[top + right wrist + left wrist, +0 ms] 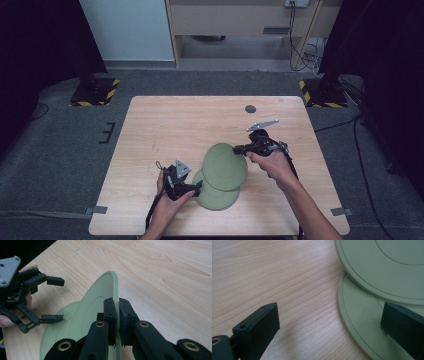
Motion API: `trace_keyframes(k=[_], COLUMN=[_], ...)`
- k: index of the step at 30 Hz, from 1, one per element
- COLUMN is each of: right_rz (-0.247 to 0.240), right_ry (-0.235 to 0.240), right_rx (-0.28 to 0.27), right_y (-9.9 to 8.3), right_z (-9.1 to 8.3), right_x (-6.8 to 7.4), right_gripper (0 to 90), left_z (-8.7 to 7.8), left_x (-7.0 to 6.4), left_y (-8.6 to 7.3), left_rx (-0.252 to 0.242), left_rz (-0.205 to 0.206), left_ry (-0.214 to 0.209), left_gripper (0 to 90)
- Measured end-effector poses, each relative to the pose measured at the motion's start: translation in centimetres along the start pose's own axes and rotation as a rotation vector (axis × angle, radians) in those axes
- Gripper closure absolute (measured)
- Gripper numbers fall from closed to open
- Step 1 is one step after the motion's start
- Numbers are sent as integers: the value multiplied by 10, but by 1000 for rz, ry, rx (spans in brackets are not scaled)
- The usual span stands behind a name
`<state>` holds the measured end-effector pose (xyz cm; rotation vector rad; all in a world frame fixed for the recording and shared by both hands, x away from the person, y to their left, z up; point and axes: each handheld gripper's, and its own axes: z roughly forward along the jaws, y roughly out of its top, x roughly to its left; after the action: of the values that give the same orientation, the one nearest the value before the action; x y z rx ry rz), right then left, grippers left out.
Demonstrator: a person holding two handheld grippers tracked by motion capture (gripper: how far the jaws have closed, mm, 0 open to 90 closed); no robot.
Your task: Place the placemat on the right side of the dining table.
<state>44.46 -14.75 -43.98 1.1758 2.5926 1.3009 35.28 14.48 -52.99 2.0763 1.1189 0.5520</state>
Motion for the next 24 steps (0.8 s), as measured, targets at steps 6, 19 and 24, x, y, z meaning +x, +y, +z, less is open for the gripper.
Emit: trace_keyframes(k=[6, 19, 24], right_rz=[0, 6, 0], right_ry=[3, 1, -8], right_rx=[-33, -87, -103], right_y=[5, 18, 23], right_z=[-9, -20, -22], right_x=[4, 7, 9], right_gripper=[861, 861, 861], left_z=[-4, -11, -13], left_x=[12, 35, 40], left_y=[-1, -5, -6], left_rx=[-6, -6, -8], left_rz=[-33, -78, -86], left_ry=[15, 55, 67], left_gripper=[23, 25, 26])
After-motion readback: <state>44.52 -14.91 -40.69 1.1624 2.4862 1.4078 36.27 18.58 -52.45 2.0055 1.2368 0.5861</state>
